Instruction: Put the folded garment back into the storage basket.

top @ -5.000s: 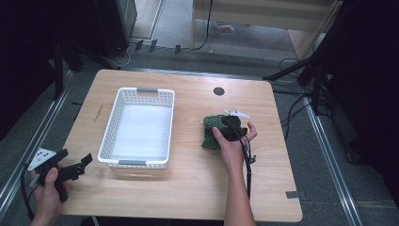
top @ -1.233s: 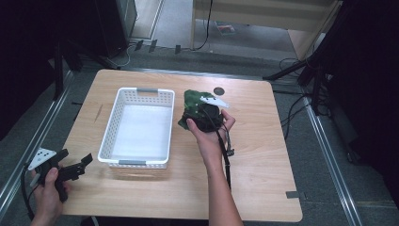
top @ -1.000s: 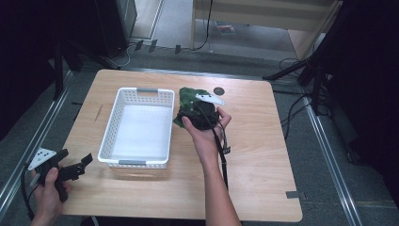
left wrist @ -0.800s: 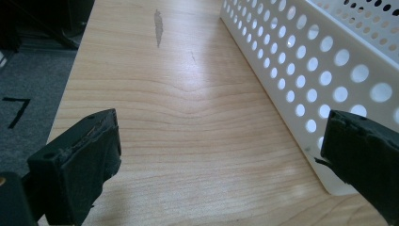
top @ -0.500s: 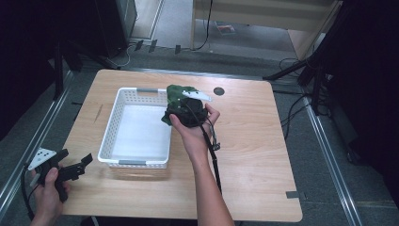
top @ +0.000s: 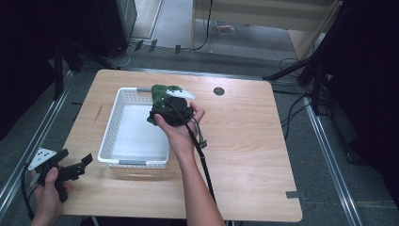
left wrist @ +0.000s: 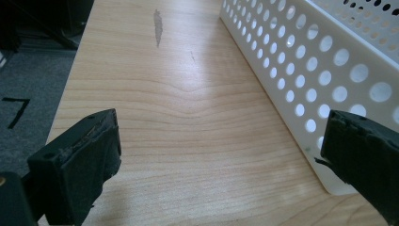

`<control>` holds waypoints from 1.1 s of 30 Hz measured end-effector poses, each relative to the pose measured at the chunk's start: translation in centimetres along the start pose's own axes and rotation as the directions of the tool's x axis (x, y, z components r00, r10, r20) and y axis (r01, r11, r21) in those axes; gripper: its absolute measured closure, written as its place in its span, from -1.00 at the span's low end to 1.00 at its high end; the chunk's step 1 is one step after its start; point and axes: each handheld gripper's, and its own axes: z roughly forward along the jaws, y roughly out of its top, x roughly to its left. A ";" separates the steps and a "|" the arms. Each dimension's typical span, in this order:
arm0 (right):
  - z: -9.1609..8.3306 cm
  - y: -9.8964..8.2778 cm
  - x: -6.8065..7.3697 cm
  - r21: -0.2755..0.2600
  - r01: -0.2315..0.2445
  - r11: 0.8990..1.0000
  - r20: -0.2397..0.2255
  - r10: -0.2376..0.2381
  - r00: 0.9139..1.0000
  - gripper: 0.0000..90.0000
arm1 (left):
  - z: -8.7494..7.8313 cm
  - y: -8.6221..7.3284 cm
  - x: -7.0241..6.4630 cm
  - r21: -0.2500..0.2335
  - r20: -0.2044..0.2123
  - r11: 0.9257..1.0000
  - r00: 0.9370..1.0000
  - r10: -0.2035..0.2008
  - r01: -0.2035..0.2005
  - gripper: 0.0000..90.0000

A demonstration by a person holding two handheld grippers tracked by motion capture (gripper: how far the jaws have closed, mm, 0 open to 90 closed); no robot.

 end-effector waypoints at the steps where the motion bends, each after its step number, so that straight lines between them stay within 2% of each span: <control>1: 0.1 0.0 0.2 0.002 -0.001 1.000 -0.002 0.001 1.000 -0.59 | 0.0 0.0 0.0 0.000 0.000 1.000 1.000 0.000 0.000 -1.00; 17: 1.7 -0.2 2.5 0.018 0.014 1.000 -0.035 -0.013 0.999 -0.59 | 0.0 0.0 0.0 0.002 0.001 1.000 1.000 0.002 -0.002 -1.00; 33: 3.7 -0.7 4.4 0.051 -0.004 0.999 -0.065 0.008 0.998 -0.59 | 0.0 0.0 0.0 0.004 0.003 1.000 1.000 0.005 -0.005 -1.00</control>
